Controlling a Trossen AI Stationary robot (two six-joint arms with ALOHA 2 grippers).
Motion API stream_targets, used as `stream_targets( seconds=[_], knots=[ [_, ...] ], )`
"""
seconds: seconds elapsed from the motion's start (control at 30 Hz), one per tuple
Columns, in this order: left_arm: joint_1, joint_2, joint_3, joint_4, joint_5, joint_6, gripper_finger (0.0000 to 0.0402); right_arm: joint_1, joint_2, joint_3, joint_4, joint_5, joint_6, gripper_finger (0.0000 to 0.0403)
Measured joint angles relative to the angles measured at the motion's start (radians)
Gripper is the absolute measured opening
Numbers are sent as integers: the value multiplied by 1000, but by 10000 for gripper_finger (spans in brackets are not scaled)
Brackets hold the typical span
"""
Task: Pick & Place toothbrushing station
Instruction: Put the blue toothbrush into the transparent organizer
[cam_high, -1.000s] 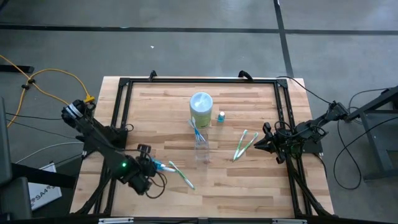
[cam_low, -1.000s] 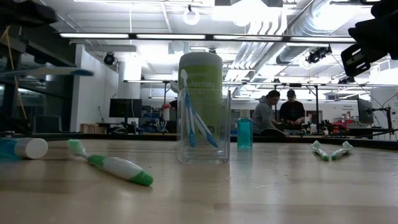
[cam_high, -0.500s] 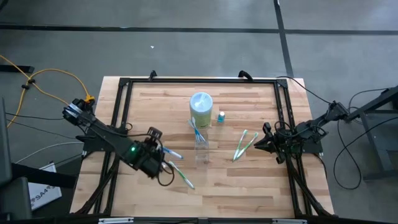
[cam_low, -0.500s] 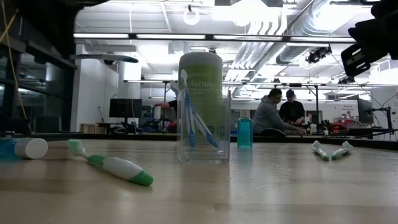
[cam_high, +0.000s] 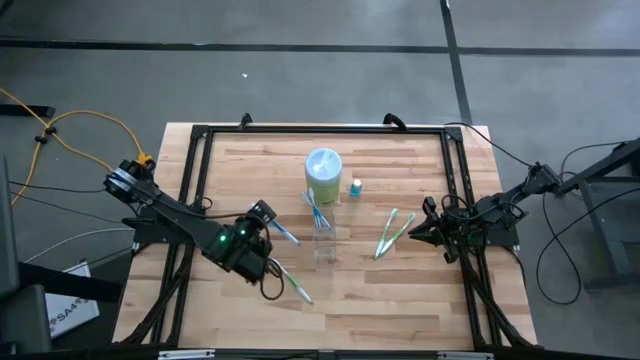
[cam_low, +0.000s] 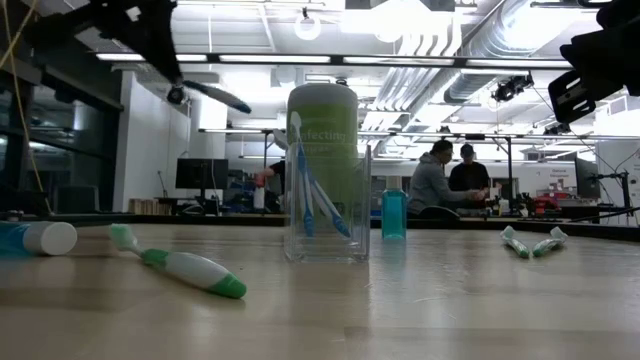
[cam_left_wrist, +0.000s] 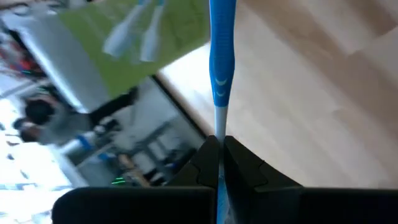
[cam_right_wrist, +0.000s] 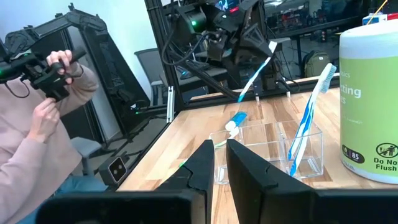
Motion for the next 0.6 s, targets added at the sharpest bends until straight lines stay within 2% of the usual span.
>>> stream_targets(
  seconds=[0.33, 0.6],
  knots=[
    [8, 0, 0, 135, -258, 249, 3, 0, 0, 0, 0, 0, 0, 36],
    [64, 24, 0, 288, -395, 527, 3, 0, 0, 0, 0, 0, 0, 36]
  ],
)
